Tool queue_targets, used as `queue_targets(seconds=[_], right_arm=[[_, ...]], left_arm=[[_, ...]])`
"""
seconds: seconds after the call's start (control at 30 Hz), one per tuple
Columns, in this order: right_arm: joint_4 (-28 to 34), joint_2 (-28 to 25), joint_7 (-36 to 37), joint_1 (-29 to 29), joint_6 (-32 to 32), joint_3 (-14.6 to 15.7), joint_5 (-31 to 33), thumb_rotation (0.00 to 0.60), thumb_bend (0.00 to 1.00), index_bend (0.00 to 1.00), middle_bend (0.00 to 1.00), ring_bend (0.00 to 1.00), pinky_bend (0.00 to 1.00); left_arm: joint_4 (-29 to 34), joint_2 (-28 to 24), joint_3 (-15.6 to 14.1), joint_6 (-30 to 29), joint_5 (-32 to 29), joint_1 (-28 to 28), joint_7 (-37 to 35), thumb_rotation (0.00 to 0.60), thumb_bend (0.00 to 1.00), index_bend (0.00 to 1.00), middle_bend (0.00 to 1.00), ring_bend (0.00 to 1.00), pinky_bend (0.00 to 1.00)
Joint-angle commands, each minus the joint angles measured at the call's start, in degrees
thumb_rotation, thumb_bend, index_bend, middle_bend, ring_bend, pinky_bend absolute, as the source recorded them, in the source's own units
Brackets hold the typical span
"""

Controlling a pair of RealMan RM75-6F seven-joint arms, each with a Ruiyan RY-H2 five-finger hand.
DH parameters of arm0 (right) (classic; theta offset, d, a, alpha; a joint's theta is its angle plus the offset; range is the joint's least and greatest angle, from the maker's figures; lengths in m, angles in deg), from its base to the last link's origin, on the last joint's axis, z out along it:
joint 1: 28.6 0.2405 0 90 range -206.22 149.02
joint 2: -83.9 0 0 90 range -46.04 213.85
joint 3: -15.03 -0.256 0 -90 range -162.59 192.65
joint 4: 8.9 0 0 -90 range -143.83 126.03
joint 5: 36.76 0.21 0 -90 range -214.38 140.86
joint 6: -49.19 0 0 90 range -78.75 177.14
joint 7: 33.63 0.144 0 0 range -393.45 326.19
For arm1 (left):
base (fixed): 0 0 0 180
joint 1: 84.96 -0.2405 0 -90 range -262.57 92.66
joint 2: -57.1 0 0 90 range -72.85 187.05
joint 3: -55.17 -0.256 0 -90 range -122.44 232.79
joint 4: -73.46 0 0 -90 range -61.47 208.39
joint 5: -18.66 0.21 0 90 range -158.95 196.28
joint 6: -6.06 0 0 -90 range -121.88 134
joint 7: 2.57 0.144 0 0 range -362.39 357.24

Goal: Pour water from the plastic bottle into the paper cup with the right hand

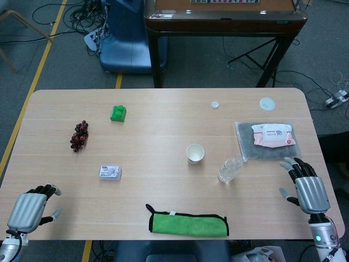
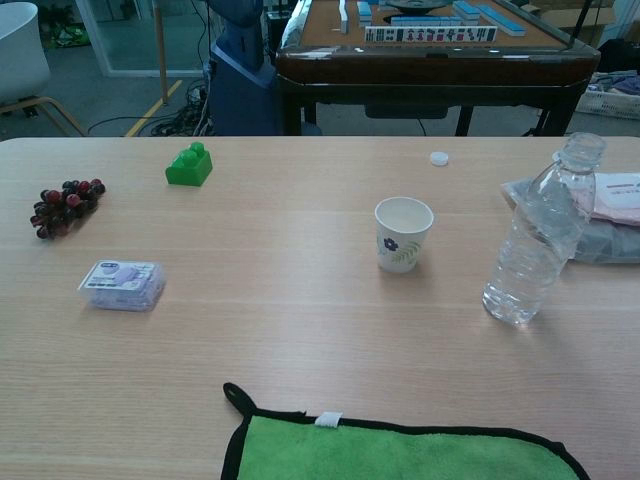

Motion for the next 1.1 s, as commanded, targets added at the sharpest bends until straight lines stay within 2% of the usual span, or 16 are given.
queue_targets(seconds=[0.03,0.33,0.5,0.8,0.97,1.1], right_arm=[[0.20,-0.14,0.03,-0.04,0.05,0.08,-0.09,0.600,0.20,0.25,0.18,0.12,0.19],[-1.12,0.69,0.56,0.56,-0.29,-0.83,0.53,0.600,0.20,0.25,0.19,0.12,0.20],[-2.05,1.65,1.39,1.25,-1.19,-1.26,0.97,0.600,0.17,0.25,0.21,0.12,0.28],[-3.89,3.37,12.72,4.17,-6.61,-1.82,2.05,0.600,0.11,0.25,0.21,0.13,0.28],[-7.30,6.74,19.12,6.93,-9.27,-2.70,1.79,0.600,0.11,0.25,0.21,0.13,0.28],[-10.37,9.63,21.20,8.84,-10.81,-2.77,1.17,0.600,0.11,0.25,0.21,0.13,0.28]], left_arm=[[0.04,-0.04,-0.04,-0.04,0.09,-0.01,0.00,0.600,0.21,0.43,0.37,0.38,0.52],[-0.13,0.02,-0.02,0.22,-0.40,0.03,-0.11,0.600,0.21,0.43,0.37,0.38,0.52],[-0.07,-0.02,-0.14,0.10,-0.11,0.01,-0.21,0.600,0.21,0.43,0.37,0.38,0.52],[0.30,-0.38,-0.09,-0.32,-0.01,-0.14,-0.66,0.600,0.21,0.43,0.37,0.38,0.52],[0.23,-0.37,-0.12,-0.11,-0.06,-0.05,-0.70,0.600,0.21,0.43,0.37,0.38,0.52],[0.26,-0.45,-0.10,-0.17,-0.04,-0.06,-0.93,0.600,0.21,0.43,0.37,0.38,0.52]])
